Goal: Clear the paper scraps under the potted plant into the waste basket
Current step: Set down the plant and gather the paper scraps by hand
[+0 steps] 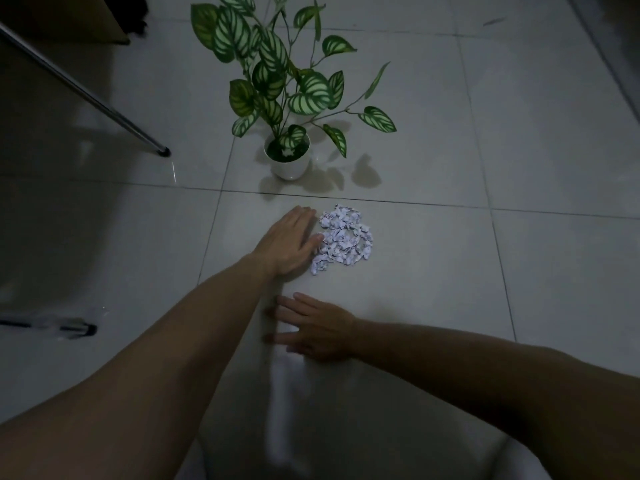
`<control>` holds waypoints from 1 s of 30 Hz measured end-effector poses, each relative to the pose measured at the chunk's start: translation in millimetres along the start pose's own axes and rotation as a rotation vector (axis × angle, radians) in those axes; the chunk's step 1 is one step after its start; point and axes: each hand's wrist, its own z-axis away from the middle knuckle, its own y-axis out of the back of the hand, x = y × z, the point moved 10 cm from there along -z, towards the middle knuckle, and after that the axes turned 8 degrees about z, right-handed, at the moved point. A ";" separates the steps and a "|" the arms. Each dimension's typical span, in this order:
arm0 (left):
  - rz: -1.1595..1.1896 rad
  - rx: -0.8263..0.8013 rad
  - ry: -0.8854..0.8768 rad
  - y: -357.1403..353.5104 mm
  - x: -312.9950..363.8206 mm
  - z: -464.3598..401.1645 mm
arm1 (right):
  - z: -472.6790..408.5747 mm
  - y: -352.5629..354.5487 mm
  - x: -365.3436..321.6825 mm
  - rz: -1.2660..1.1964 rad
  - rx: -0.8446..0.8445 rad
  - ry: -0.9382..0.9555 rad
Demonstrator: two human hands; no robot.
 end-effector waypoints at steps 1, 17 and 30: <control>0.014 0.007 0.008 0.7 -1.2 -0.5 | 0.5 -1.1 11.3 0.014 -0.017 -0.053; 0.088 0.018 0.042 -20.6 0.7 18.7 | 75.3 19.9 174.4 -0.134 0.023 -0.760; -0.089 0.105 -0.071 -35.3 5.8 -23.3 | 41.3 16.7 220.0 -0.252 0.133 -0.587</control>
